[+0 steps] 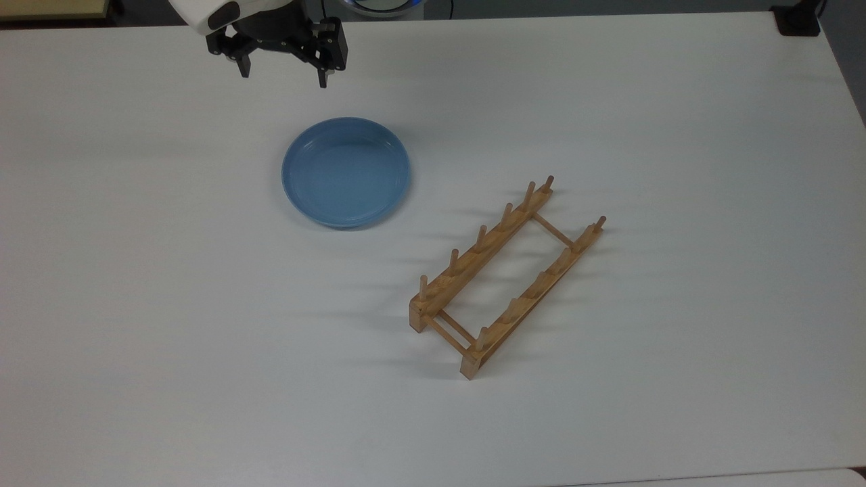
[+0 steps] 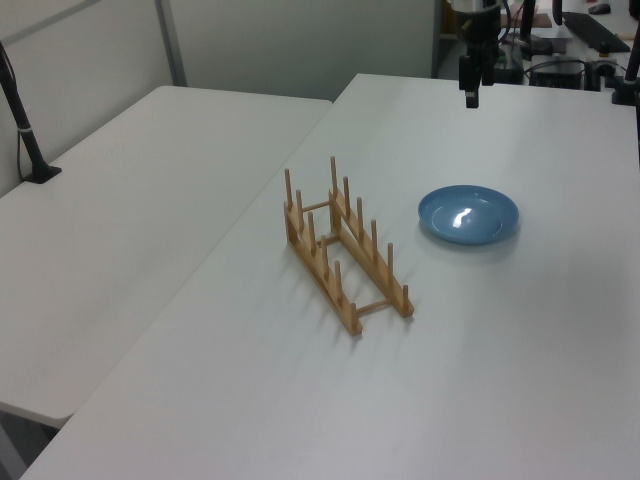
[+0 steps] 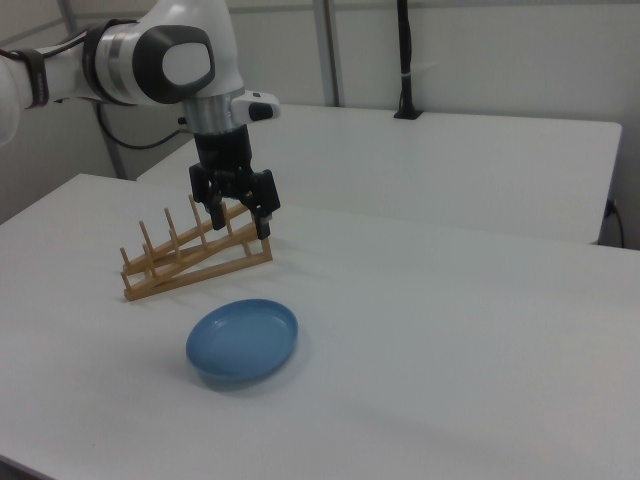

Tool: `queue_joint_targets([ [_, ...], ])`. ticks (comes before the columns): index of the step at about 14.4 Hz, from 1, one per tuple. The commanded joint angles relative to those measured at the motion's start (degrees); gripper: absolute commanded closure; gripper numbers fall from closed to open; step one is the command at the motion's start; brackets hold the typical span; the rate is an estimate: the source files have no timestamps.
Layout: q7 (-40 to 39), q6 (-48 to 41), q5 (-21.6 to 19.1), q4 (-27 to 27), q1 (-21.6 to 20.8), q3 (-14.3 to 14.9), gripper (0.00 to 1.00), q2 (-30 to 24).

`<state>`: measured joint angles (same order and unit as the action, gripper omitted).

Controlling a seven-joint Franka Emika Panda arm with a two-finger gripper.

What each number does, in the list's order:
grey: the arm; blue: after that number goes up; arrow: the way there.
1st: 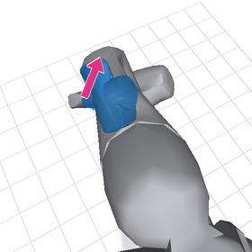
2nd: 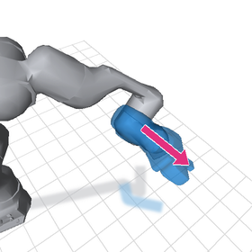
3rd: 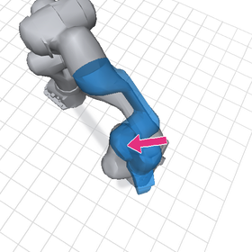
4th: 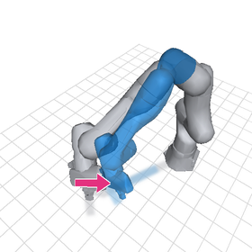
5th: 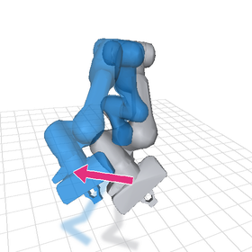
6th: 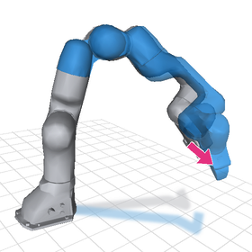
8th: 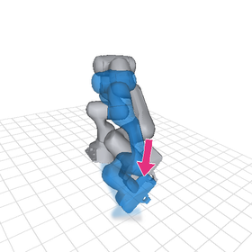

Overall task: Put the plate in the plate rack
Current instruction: 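Move the open gripper down toward the rim of the blue plate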

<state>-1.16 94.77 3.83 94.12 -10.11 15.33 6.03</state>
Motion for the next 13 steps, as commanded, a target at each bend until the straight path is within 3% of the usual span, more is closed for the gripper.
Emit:
queue_joint_targets([
  [1, 0.29, -1.87, -1.09, -1.56, 13.22, -11.0, 0.0, -0.75],
  [7, 0.72, -2.22, -1.46, -1.48, 13.45, -11.55, 0.0, -0.75],
  [9, 0.11, -1.78, -4.08, -1.48, 13.45, -11.55, 0.0, -0.49],
  [13, -0.42, -0.29, -2.96, -1.57, 13.09, -11.46, 0.0, 0.48],
])
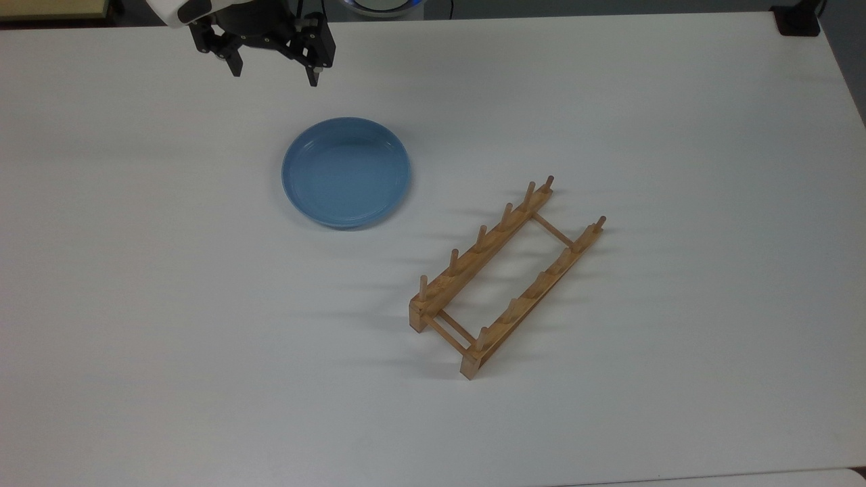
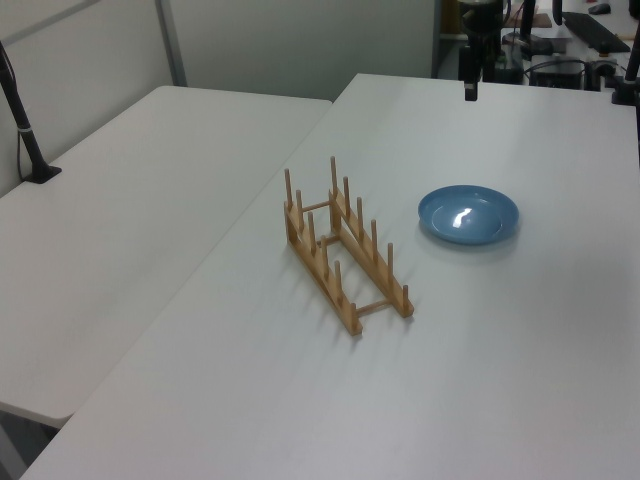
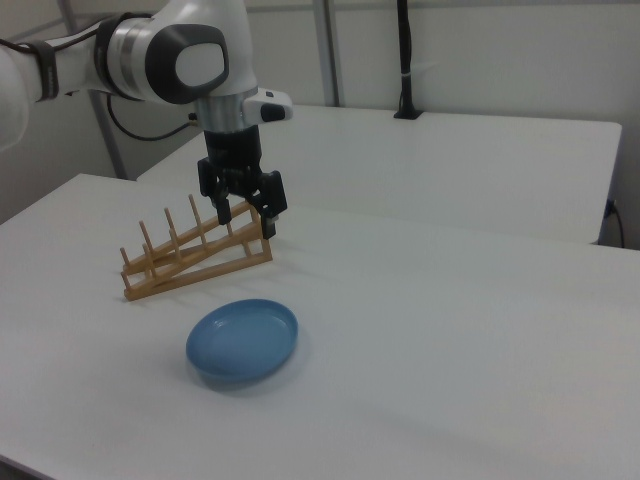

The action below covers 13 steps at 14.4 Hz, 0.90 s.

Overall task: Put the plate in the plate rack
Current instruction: 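Move the open gripper down toward the rim of the blue plate, then lower the gripper onto the plate rim and close on it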

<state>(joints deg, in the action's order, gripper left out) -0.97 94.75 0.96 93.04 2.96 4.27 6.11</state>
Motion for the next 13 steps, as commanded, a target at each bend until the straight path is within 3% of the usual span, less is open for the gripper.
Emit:
queue_joint_targets([
  [1, -0.61, -0.18, 0.01, -0.49, -0.14, -0.4, 0.0, 0.57],
  [6, -6.22, 4.65, -0.34, 0.12, 0.2, 0.56, 0.0, 6.45],
  [9, -18.23, 7.2, -2.36, 0.65, 0.29, 4.42, 0.0, 10.5],
  [13, -23.46, 7.29, -4.39, 0.74, -0.58, 4.78, 0.0, 15.76],
])
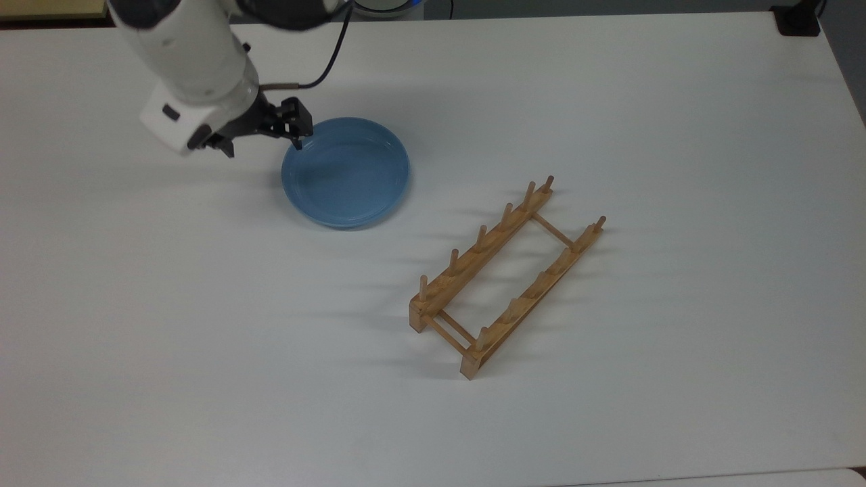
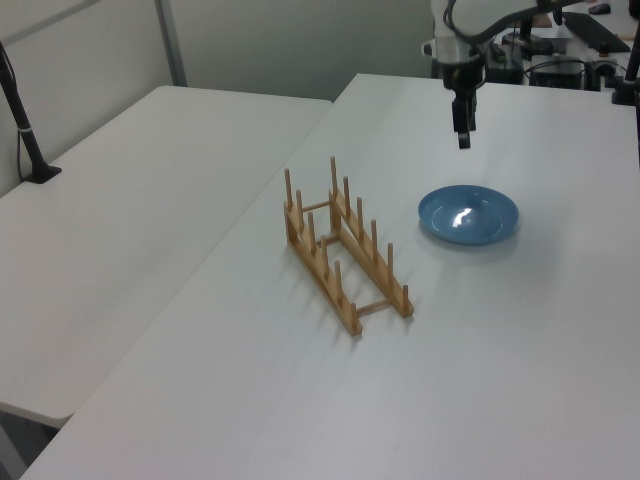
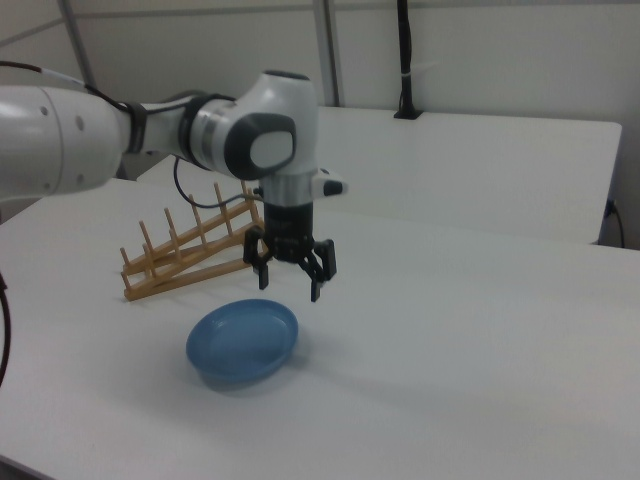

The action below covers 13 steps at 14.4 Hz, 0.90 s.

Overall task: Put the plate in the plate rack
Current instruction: 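Lower the gripper onto the plate rim and close on it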

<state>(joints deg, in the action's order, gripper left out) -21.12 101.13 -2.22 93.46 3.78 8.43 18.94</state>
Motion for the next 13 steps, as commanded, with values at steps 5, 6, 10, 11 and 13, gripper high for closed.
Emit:
queue_joint_targets([
  [5, -5.15, 3.19, -0.77, 0.31, -2.46, 0.53, 0.03, 6.99],
  [6, -6.02, 3.37, 0.1, 0.31, -2.46, 0.53, 0.13, 7.08],
  [10, -7.96, 4.68, 2.04, 0.75, -2.72, 0.27, 0.37, 7.69],
  [11, -7.97, 5.65, 2.22, 1.28, -2.72, 0.18, 0.4, 7.95],
  [13, -7.97, 6.71, 2.57, 1.37, -2.81, 0.09, 0.44, 8.39],
])
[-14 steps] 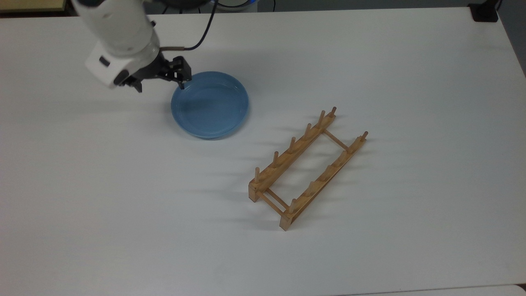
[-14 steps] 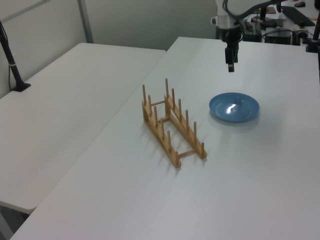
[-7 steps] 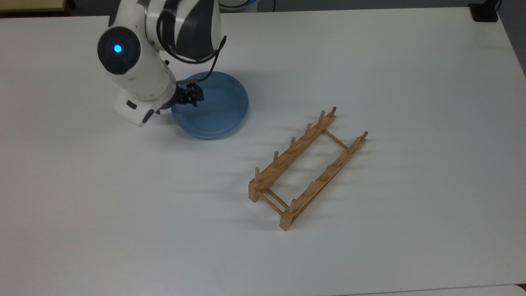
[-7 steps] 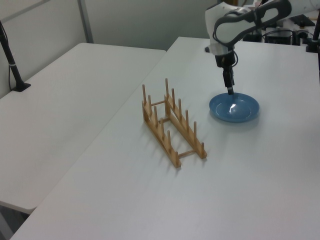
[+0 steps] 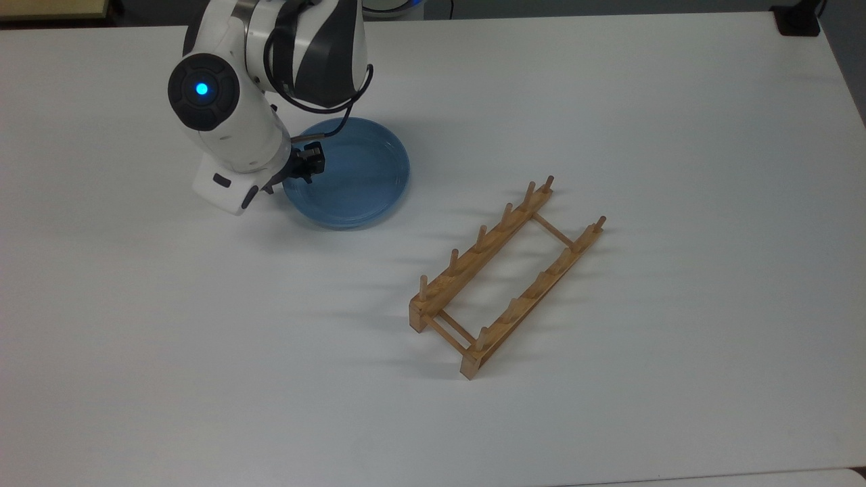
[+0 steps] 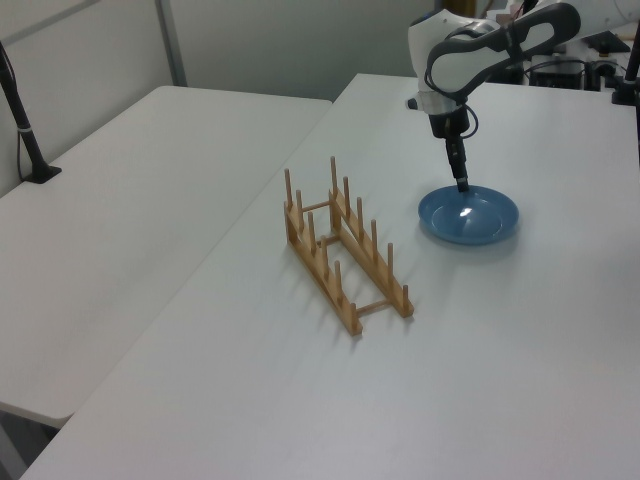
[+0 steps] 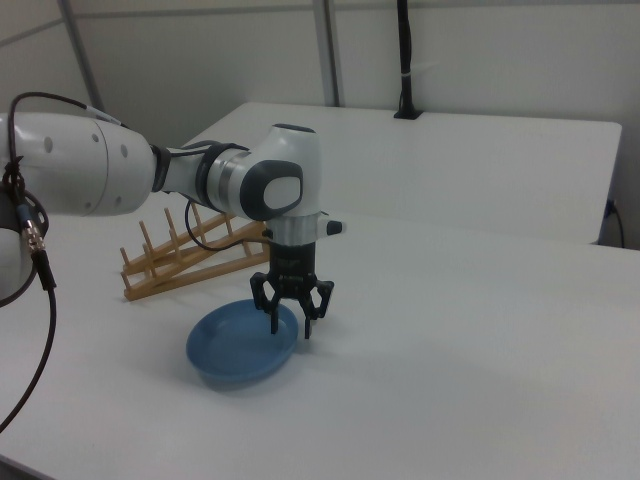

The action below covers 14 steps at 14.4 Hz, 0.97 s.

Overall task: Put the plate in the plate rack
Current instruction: 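Lower the gripper onto the plate rim and close on it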

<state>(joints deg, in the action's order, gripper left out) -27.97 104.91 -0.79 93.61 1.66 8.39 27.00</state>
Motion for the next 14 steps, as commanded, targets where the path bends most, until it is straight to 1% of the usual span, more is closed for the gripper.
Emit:
queue_joint_targets([
  [1, -1.12, 3.1, 1.49, 1.22, -1.04, 0.14, 0.47, 0.85],
  [4, -1.21, 3.72, 1.93, 1.31, -1.31, 0.14, 0.61, 1.03],
  [5, -1.21, 3.72, 1.93, 1.31, -1.31, 0.14, 0.67, 1.29],
  [8, -1.56, 3.81, 1.94, 1.4, -1.48, -0.04, 0.97, 1.3],
  [9, -1.56, 3.81, 1.93, 1.4, -1.48, -0.3, 1.0, 1.3],
  [14, -2.0, 3.54, 1.94, 1.14, -1.48, -0.3, 1.0, 0.86],
])
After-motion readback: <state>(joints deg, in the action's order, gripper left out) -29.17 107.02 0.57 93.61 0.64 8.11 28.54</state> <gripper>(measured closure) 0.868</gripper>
